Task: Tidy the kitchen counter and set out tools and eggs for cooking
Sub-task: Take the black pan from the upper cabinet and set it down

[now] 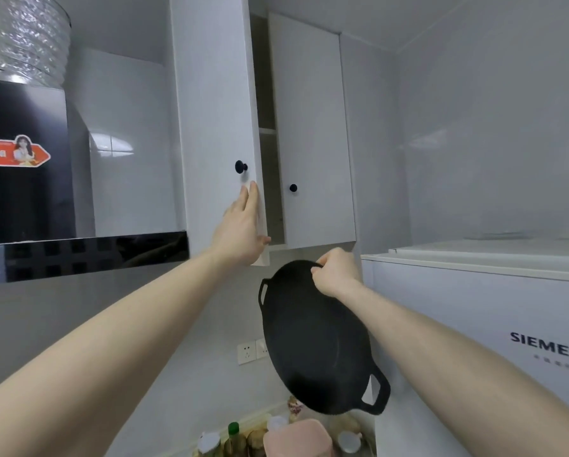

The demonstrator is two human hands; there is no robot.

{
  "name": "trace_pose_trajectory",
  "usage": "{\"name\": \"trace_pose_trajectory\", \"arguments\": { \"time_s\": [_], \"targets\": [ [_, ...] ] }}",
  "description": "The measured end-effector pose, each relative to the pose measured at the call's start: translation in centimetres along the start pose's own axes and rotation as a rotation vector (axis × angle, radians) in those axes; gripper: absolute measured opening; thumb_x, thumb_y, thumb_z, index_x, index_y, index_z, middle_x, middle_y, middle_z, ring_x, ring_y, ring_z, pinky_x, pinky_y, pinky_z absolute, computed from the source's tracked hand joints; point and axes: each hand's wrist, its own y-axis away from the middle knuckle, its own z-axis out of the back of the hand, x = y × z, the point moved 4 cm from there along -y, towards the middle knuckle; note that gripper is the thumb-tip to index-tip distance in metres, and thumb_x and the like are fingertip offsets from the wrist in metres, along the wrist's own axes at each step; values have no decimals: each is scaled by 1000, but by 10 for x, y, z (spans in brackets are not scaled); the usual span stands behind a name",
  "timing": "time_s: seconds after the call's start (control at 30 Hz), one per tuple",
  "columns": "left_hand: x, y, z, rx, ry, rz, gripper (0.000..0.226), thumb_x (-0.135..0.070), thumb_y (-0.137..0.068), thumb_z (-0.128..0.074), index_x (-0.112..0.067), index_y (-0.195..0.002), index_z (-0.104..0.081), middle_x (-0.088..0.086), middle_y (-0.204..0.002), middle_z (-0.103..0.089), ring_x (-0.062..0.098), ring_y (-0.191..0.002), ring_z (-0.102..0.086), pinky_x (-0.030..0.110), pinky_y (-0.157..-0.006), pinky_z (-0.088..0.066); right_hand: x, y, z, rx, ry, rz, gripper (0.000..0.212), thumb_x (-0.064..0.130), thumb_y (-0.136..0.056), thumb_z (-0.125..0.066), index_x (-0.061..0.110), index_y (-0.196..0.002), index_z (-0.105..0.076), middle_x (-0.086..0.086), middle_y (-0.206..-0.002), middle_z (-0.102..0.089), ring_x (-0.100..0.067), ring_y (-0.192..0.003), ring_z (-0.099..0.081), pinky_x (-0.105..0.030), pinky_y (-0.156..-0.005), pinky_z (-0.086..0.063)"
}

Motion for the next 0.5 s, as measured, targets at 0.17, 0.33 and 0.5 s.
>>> {"name": "trace_pose_trajectory", "arguments": {
  "time_s": [0.17,0.33,0.5],
  "targets": [
    [6,-11,-24,128,-72,-67,97,-26,-99,-61,-25,-160,15,2,-170,13,34,-153,-19,43,-120,-28,-31,0,-36,121,63,-42,24,12,-93,-66,9,-116,-71,-10,-121,-69,-29,-108,-67,-32,-90,-56],
    [30,-20,-57,363,-262,-87,88,-5,-95,-42,-31,-161,12,-4,-169,14,31,-157,2,41,-124,-17,-50,-8,-68,262,114,-52,13,5,-88,-59,7,-77,-66,-7,-83,-66,-22,-69,-59,-30,-62,-52],
    [66,-39,-88,466,-428,-44,85,-7,-93,-40,-30,-161,5,-4,-170,11,34,-156,9,47,-125,-16,-55,-29,-104,345,139,-19,18,6,-86,-57,10,-68,-60,-7,-78,-64,-23,-62,-50,-30,-58,-44]
  ]
}}
